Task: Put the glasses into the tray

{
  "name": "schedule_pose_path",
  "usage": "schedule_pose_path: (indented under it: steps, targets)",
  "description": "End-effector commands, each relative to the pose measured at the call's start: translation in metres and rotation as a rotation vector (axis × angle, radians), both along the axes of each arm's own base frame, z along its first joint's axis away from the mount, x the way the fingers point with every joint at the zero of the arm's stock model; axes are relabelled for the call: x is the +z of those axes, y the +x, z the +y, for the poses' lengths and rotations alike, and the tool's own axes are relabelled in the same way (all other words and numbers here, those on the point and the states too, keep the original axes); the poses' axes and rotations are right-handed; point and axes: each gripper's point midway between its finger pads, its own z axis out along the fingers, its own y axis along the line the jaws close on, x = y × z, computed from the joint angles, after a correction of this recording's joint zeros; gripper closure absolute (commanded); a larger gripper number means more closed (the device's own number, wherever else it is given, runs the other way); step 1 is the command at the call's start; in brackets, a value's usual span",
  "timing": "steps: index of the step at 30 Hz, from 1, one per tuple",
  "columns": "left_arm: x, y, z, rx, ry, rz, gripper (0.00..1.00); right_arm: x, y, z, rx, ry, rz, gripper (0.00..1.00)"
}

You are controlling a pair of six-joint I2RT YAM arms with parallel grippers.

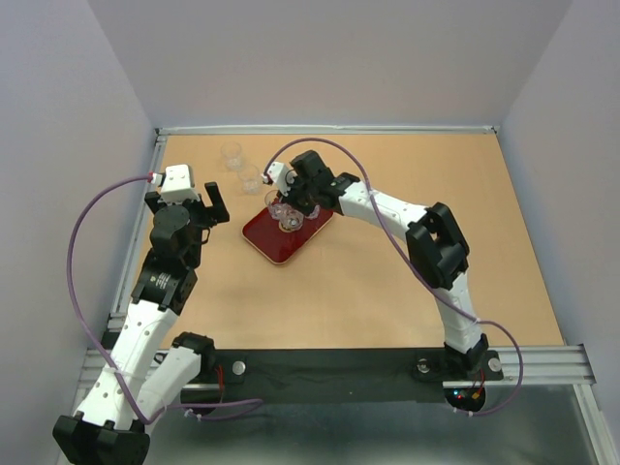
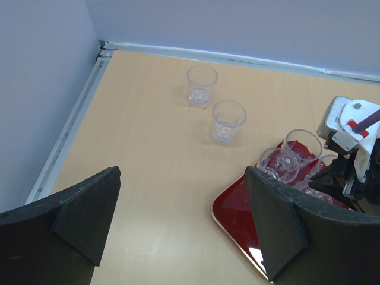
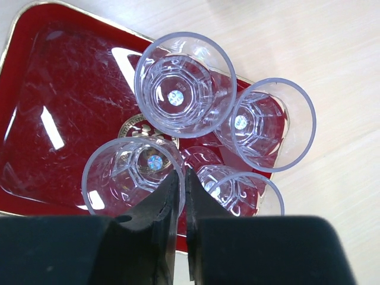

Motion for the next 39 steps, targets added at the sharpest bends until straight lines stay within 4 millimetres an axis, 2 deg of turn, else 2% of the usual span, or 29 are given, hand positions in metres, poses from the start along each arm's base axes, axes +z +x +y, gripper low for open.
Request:
schedule_pose_path:
  steps: [1,3,5,9,17,21,22,23,25,26,27,28,29,30,31,32,34,35,39]
  targets:
    - [0.015,0.001,0.001,-0.003,-0.005,-0.065,0.03,0.027,0.016,0.008,-0.017,0.034,-0.077,0.83]
    - [0.014,0.001,0.001,-0.002,-0.006,-0.063,0.03,0.028,0.016,0.008,-0.020,0.034,-0.083,0.70]
    - [0.014,0.001,0.000,-0.005,-0.006,-0.062,0.03,0.029,0.017,0.007,-0.024,0.032,-0.089,0.65]
    - [0.014,0.001,0.000,-0.003,-0.004,-0.062,0.03,0.038,0.019,0.006,-0.030,0.042,-0.102,0.63]
    - [0.013,0.001,0.000,-0.003,-0.004,-0.060,0.03,0.085,0.019,0.005,-0.046,0.103,-0.164,0.58]
    - [0.013,0.001,0.000,-0.003,-0.006,-0.062,0.03,0.115,0.013,-0.002,-0.058,0.141,-0.195,0.58]
    - [0.013,0.001,0.000,-0.005,-0.006,-0.063,0.03,0.114,0.010,-0.004,-0.059,0.141,-0.189,0.58]
    - [0.013,0.001,0.000,-0.005,-0.006,-0.063,0.03,0.125,0.009,-0.006,-0.062,0.154,-0.204,0.58]
    - [0.014,0.001,0.000,-0.007,-0.010,-0.067,0.03,0.124,0.002,-0.014,-0.065,0.145,-0.198,0.58]
    - [0.012,0.001,-0.002,-0.013,-0.012,-0.064,0.03,0.137,-0.005,-0.020,-0.062,0.158,-0.216,0.58]
    - [0.012,0.001,-0.002,-0.016,-0.011,-0.065,0.03,0.126,-0.010,-0.027,-0.063,0.135,-0.198,0.57]
    - [0.013,0.002,-0.003,-0.018,-0.011,-0.066,0.03,0.127,-0.016,-0.032,-0.059,0.132,-0.202,0.57]
    - [0.012,0.002,-0.003,-0.021,-0.011,-0.063,0.03,0.141,-0.021,-0.040,-0.055,0.142,-0.229,0.57]
    - [0.013,0.002,-0.004,-0.024,-0.013,-0.066,0.03,0.144,-0.025,-0.046,-0.056,0.141,-0.240,0.57]
    - [0.011,0.003,-0.004,-0.024,-0.014,-0.064,0.03,0.129,-0.032,-0.055,-0.053,0.112,-0.221,0.57]
    - [0.011,0.003,-0.005,-0.028,-0.015,-0.065,0.03,0.145,-0.037,-0.063,-0.055,0.129,-0.259,0.56]
    - [0.009,0.004,-0.007,-0.039,-0.019,-0.059,0.03,0.134,-0.040,-0.082,-0.078,0.101,-0.252,0.56]
    - [0.009,0.005,-0.009,-0.046,-0.022,-0.058,0.02,0.145,-0.043,-0.091,-0.086,0.118,-0.273,0.56]
    - [0.003,0.013,-0.022,-0.101,-0.040,-0.039,0.02,0.152,-0.041,-0.135,-0.156,0.145,-0.273,0.56]
